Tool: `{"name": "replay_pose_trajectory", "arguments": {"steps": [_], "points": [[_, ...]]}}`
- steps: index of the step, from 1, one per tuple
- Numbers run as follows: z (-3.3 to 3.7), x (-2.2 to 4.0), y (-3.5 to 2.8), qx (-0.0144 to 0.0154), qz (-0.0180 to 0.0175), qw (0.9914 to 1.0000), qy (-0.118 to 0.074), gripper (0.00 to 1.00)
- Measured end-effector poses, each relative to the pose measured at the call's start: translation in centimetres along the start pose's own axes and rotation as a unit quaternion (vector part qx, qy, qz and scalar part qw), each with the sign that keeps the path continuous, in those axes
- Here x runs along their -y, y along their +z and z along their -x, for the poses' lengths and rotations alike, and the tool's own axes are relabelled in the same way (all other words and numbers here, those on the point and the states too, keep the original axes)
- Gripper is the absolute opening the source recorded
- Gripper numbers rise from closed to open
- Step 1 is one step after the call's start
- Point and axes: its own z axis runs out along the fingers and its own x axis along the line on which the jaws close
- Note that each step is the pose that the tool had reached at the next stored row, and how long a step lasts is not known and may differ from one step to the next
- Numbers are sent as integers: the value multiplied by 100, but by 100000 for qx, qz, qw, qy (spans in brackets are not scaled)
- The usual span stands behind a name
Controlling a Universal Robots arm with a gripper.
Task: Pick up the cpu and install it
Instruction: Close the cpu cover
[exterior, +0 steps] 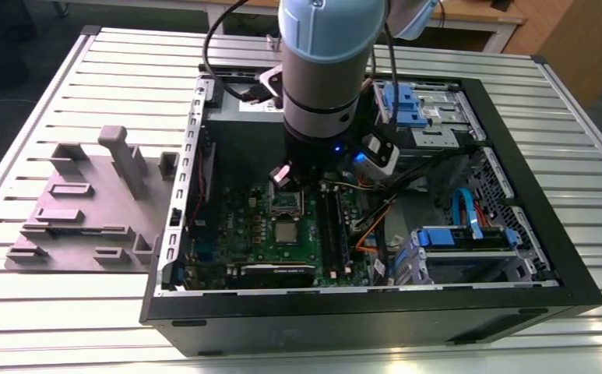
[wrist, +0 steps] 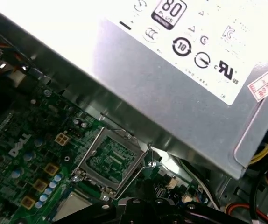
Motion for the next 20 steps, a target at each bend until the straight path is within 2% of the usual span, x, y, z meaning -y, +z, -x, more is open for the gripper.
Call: {"name": "replay_pose_trajectory", "arguments": {"steps": [1,2,3,8,14,20], "points": [[14,-1,21,5,4,100000,4,10],[43,-39,114,21,23,100000,8,10],[48,-57,147,68,52,100000,5,10],[39,-67,151,354,214,99999,8,10],[16,-117,169,988,344,99995,-42,10],[-11,-137,169,1228,262,99992,-80,10]]}}
